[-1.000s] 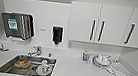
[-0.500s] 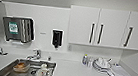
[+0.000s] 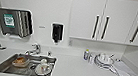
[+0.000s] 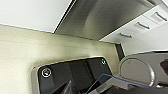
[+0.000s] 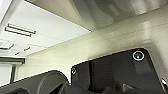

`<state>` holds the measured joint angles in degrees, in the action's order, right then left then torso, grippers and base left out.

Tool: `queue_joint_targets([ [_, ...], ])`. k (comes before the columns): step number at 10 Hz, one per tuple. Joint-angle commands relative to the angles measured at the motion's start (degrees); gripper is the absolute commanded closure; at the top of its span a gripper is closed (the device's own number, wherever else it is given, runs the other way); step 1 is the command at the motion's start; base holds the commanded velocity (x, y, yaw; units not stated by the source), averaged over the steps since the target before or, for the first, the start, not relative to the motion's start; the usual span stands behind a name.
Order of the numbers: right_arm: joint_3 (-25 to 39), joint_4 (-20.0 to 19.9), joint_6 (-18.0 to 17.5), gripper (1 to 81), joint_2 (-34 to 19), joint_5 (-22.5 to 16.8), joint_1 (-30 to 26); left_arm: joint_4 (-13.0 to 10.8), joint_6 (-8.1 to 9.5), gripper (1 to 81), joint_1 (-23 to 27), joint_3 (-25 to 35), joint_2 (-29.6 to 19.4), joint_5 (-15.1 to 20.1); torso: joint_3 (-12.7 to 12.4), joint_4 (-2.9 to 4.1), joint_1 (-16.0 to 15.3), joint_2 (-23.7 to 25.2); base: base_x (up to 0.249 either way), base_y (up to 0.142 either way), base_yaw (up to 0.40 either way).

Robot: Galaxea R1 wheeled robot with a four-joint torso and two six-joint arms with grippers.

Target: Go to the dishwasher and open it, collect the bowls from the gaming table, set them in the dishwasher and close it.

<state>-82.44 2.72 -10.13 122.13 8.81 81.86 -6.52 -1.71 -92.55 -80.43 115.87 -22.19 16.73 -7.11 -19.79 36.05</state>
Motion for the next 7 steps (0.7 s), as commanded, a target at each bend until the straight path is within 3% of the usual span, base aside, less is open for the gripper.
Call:
queue_joint_targets([
  [1, 4.8, -0.1, -1.6, 1.0, -6.6, -1.3, -5.3, -6.4, -0.4, 1.0, 0.5, 8.3, -9.2, -0.8, 3.0, 0.0, -3.6, 5.5, 0.0, 0.0, 0.0],
  [2, 5.6, -0.1, -1.6, 1.0, -7.5, -1.3, -6.0, -7.7, -0.4, 1.0, 0.5, 10.3, -12.0, -2.2, 1.5, 0.0, -4.8, 7.4, 0.0, 0.0, 0.0],
  [3, 5.8, -0.2, -1.7, 1.0, -7.8, -1.3, -6.5, -8.9, -0.05, 1.0, 0.5, 12.0, -14.9, -5.3, 2.0, 0.0, -5.8, 8.9, 0.0, 0.0, 0.0],
  [5, 5.8, -0.2, -1.6, 1.0, -7.6, -1.3, -7.1, -9.6, 0.47, 1.0, 1.4, 13.7, -18.4, -6.7, 2.8, 0.0, -7.9, 12.3, 0.0, 0.0, 0.0],
  [7, 5.9, -0.3, -1.6, 1.0, -7.7, -1.3, -8.1, -9.9, 4.52, 1.0, 4.8, 13.6, -20.9, -7.9, 2.8, 0.0, -10.4, 16.2, 0.0, 0.0, 0.0],
])
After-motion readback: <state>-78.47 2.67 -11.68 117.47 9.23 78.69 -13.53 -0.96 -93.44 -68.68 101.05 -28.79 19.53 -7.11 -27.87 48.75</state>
